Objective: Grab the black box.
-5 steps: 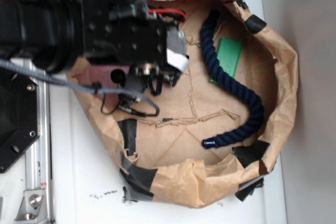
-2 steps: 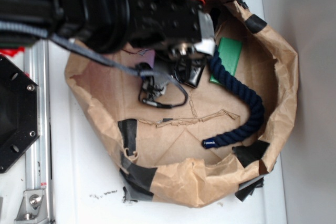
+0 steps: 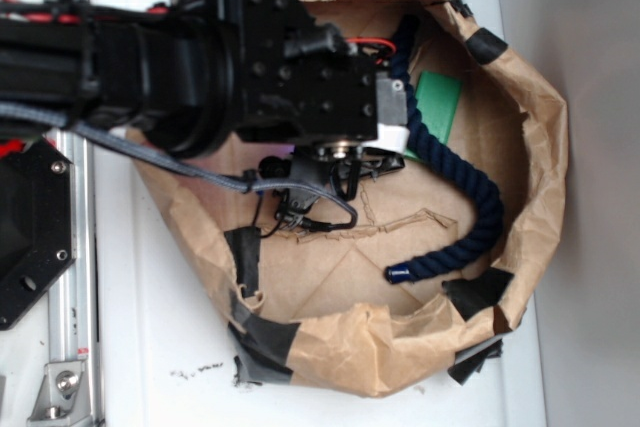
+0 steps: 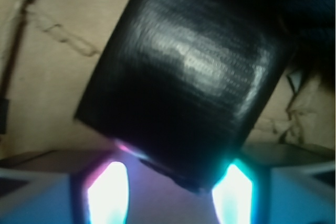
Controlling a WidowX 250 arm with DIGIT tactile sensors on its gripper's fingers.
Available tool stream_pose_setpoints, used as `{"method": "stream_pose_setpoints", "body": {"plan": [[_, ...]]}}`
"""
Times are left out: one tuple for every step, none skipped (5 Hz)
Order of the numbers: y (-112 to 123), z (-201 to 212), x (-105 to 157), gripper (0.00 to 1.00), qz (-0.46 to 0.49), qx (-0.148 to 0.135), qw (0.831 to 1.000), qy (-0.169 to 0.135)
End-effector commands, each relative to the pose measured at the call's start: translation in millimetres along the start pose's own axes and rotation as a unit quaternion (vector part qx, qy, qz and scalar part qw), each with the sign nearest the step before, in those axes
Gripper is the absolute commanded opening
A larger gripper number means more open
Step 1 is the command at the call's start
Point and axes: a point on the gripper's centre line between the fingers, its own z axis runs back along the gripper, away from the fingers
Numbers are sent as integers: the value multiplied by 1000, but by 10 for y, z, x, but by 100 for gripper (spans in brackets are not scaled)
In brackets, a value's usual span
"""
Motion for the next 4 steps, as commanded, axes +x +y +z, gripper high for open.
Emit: {"method": "stream_pose_setpoints", "body": {"plan": [[-28, 365, -113, 100, -30, 23, 999, -30], [16, 542, -195, 100, -24, 18, 999, -45], [80, 595, -152, 100, 2, 17, 998, -65], [95, 527, -23, 100, -15, 29, 996, -83]]}}
